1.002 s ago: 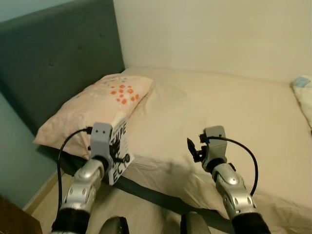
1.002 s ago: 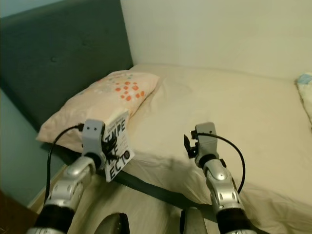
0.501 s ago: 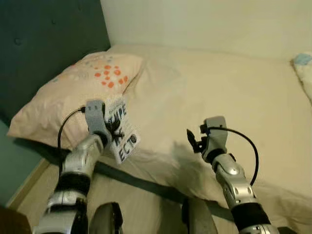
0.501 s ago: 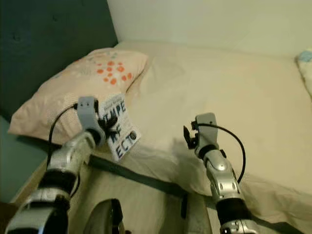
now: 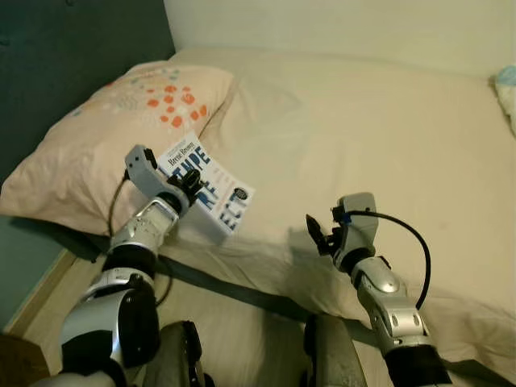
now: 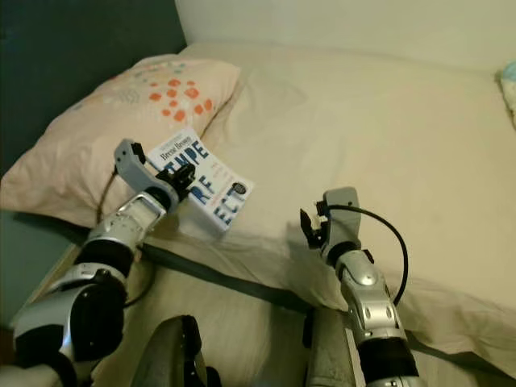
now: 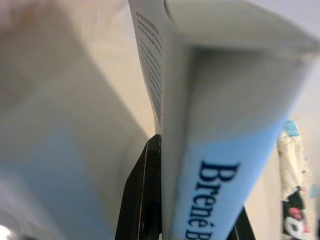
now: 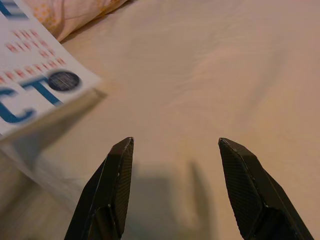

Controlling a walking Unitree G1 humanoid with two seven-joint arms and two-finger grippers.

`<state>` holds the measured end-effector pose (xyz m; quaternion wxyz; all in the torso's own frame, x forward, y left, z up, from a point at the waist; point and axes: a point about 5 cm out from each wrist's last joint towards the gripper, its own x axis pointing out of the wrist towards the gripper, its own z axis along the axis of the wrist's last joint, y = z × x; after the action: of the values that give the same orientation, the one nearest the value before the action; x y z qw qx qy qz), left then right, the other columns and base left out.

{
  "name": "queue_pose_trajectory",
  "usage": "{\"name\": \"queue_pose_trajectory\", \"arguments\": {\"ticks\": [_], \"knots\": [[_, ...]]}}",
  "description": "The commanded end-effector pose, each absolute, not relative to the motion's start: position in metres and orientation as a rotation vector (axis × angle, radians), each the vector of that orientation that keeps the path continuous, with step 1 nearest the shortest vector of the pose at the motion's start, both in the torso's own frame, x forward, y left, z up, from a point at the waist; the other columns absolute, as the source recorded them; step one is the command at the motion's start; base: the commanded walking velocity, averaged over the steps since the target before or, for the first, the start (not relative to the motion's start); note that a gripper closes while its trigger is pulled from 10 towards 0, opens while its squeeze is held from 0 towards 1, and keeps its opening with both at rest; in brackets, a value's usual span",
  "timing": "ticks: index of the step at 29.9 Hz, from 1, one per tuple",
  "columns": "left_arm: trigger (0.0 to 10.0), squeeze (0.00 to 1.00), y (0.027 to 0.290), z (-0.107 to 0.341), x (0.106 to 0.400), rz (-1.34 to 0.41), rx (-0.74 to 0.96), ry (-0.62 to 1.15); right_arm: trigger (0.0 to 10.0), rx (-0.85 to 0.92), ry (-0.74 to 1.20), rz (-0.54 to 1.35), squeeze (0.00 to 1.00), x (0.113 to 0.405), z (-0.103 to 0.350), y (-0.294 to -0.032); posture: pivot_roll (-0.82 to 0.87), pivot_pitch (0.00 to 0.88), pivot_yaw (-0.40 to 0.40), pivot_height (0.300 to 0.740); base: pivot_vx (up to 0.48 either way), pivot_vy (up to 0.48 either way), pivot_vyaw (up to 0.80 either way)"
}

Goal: Clean up the room

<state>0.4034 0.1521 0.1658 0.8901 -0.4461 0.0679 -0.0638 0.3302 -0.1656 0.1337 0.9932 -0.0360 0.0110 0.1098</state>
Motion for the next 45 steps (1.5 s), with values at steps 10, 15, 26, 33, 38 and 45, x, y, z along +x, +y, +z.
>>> {"name": "queue_pose_trajectory", "arguments": {"ticks": [10,15,26,33,38,45], "knots": [[10.0,0.0,0.13,0.134,0.396,0.042,-1.069,0.242,10.0,-0.068,0.037,0.216,0.0,0.32,0.138,-0.167,-0.16,0.381,0.068,0.572,0.0,0.0,0.0],[10.0,0.0,0.127,0.126,0.393,0.103,-1.105,0.244,10.0,-0.088,0.018,0.253,0.0,0.317,0.148,-0.163,-0.2,0.389,0.077,0.572,0.0,0.0,0.0],[10.0,0.0,0.116,0.128,0.393,0.163,-1.3,0.182,10.0,-0.127,0.042,0.404,0.0,0.285,0.146,-0.129,-0.32,0.399,0.104,0.557,0.0,0.0,0.0],[10.0,0.0,0.117,0.132,0.395,0.182,-1.354,0.157,10.0,-0.15,0.058,0.429,0.0,0.271,0.146,-0.128,-0.35,0.409,0.109,0.547,0.0,0.0,0.0],[10.0,0.0,0.12,0.128,0.394,0.196,-1.327,0.17,10.0,-0.156,0.065,0.427,0.0,0.266,0.148,-0.131,-0.36,0.413,0.109,0.547,0.0,0.0,0.0],[10.0,0.0,0.124,0.13,0.395,0.176,-1.279,0.167,10.0,-0.16,0.067,0.422,0.0,0.261,0.154,-0.133,-0.37,0.425,0.11,0.547,0.0,0.0,0.0]]}}
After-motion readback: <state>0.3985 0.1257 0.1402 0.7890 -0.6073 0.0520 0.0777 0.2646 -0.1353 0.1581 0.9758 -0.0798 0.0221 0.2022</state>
